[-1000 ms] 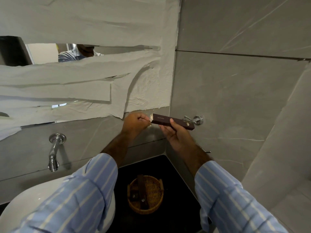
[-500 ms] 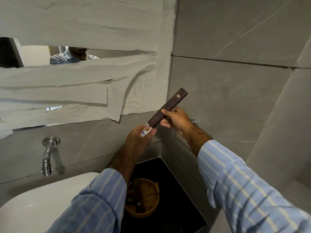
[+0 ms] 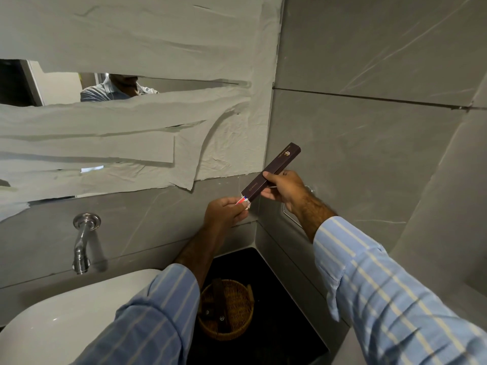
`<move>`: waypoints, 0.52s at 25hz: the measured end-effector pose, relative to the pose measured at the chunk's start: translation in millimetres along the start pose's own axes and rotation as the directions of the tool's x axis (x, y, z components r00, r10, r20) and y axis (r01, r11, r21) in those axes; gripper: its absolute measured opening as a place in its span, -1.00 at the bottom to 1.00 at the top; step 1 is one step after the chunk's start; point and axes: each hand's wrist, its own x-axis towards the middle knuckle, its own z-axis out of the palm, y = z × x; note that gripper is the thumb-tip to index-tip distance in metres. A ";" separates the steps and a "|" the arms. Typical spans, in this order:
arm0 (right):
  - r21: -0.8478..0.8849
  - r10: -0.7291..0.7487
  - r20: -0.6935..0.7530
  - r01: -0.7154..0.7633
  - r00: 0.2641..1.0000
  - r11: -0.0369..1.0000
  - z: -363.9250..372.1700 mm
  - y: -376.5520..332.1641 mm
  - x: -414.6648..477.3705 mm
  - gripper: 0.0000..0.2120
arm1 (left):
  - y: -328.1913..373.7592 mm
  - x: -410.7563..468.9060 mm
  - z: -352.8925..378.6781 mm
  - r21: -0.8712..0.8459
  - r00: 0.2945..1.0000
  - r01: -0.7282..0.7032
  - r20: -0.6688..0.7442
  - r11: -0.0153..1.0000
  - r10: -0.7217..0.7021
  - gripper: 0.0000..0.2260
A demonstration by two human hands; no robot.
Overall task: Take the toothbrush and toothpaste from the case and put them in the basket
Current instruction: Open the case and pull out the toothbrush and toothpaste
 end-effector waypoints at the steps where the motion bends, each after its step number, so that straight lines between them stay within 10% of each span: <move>1: -0.002 0.002 0.002 -0.002 1.000 1.000 -0.1 0.1 0.2 -0.85 | 3.4 2.2 -2.6 0.114 1.000 -0.025 -0.007 0.993 0.026 -0.68; 4: -0.008 -0.015 -0.005 0.015 1.000 1.000 -1.9 -3.4 2.1 -0.79 | 13.0 9.4 -15.6 0.392 0.996 -0.089 0.037 0.916 0.081 -0.70; 13: 0.082 -0.149 -0.154 0.163 0.977 0.983 -18.1 -23.4 1.1 -0.86 | 4.4 8.9 -52.3 0.483 0.999 -0.043 -0.002 0.875 0.051 -0.78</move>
